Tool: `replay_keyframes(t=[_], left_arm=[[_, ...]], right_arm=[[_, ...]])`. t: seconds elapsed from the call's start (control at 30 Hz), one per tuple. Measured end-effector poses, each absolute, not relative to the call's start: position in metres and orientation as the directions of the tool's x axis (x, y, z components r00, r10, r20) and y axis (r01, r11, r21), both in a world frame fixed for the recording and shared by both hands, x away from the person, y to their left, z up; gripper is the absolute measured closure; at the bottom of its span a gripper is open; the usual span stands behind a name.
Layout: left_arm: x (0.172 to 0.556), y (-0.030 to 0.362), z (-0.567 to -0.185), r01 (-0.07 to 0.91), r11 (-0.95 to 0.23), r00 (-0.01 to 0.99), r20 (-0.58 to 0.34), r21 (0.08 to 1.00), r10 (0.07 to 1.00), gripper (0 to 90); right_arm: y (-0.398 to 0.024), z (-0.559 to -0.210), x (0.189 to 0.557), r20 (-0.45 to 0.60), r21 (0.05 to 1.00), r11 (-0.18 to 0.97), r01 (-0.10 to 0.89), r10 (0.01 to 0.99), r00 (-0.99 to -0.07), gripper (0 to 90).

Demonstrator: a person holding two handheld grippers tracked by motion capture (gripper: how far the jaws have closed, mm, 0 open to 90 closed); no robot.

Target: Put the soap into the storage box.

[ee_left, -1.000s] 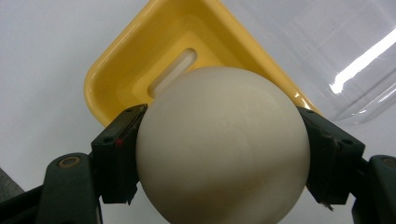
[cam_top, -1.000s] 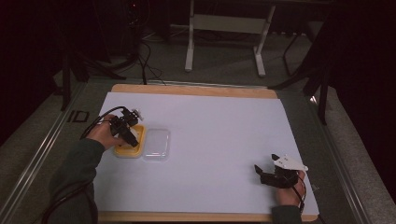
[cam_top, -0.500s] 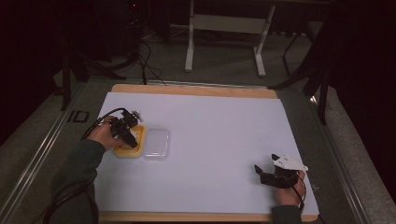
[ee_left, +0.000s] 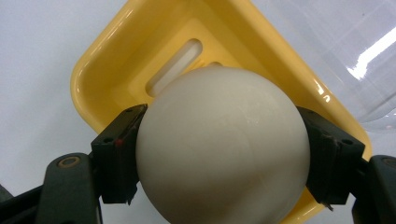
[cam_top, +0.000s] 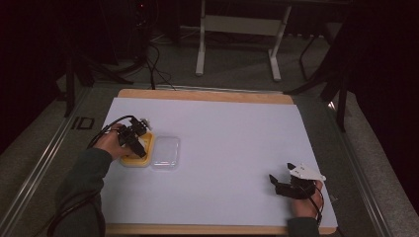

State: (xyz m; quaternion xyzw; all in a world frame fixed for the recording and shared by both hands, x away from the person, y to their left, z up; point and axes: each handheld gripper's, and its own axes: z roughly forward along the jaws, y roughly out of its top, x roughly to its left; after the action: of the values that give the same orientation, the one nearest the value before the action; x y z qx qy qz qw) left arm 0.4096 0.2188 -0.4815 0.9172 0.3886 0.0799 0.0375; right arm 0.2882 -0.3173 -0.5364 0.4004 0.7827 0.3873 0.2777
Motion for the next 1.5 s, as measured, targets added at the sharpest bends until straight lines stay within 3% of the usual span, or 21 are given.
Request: replay_keyframes(t=[1.03, 1.5], left_arm=[[0.407, 0.220, -0.492, 0.663, -0.735, 0.729, 0.100, 0.141, 0.677, 24.7], [0.401, 0.224, -0.488, 0.632, -0.755, 0.749, 0.116, 0.172, 0.653, 14.9]], right_arm=[[-0.317, -0.536, 0.288, -0.127, 0.827, 0.382, 0.412, 0.841, -0.525, 16.9], [-0.317, -0.536, 0.288, -0.129, 0.826, 0.385, 0.412, 0.840, -0.527, 17.0]])
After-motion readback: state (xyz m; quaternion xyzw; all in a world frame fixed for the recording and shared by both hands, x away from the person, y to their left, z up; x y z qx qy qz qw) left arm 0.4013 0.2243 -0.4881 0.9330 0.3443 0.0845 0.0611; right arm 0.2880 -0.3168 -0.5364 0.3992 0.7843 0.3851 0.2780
